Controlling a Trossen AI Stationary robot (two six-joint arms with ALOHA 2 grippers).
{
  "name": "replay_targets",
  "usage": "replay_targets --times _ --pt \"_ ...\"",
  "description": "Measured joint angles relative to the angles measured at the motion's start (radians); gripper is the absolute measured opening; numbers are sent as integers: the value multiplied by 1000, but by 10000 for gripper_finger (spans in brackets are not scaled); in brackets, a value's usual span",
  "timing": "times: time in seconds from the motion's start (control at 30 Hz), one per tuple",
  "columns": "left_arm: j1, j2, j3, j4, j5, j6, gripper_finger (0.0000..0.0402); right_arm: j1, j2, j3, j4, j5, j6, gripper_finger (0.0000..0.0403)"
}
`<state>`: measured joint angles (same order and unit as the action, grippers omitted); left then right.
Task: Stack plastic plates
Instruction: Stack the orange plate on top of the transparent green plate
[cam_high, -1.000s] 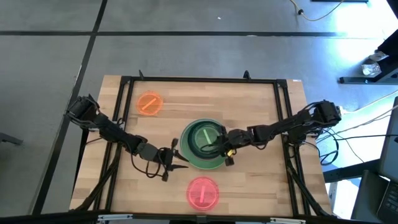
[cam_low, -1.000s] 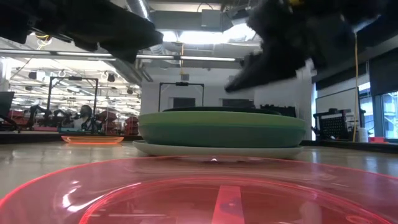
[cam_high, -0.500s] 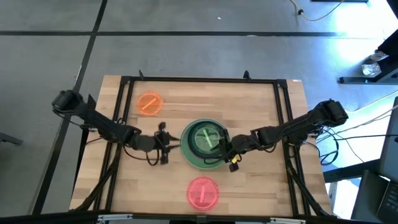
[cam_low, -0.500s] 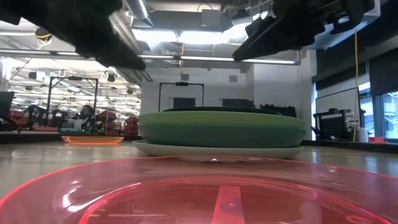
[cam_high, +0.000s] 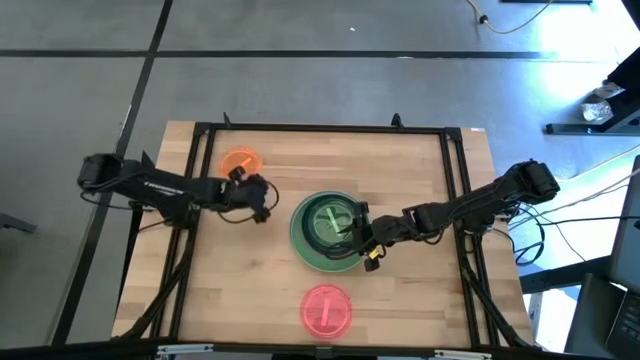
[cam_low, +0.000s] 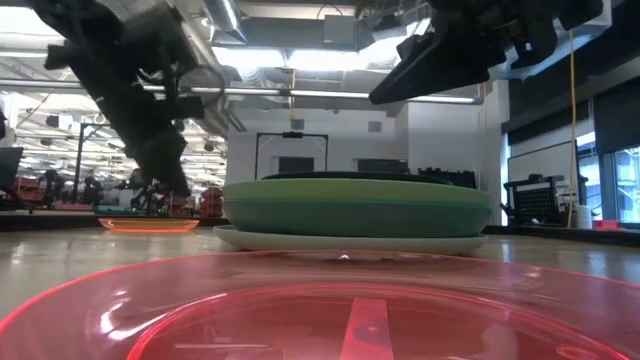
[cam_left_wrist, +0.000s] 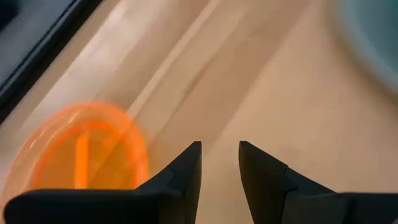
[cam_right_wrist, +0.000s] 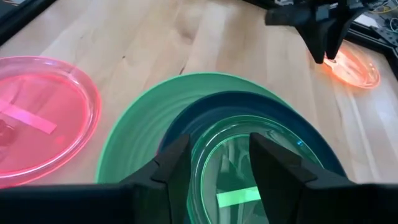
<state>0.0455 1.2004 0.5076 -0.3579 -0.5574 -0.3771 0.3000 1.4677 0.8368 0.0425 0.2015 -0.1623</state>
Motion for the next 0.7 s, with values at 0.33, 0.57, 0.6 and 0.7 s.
replay_targets --times 0.33,0.57,0.6,0.7 --pt "181 111 0 -5 24 19 101 1 0 0 -5 1 0 154" --pt "243 193 0 -7 -7 35 101 1 0 0 -16 0 0 154" --pt "251 204 0 -6 -9 39 101 1 1 0 -16 1 0 154" --pt "276 229 0 -4 -9 40 99 1 1 0 -16 1 0 154"
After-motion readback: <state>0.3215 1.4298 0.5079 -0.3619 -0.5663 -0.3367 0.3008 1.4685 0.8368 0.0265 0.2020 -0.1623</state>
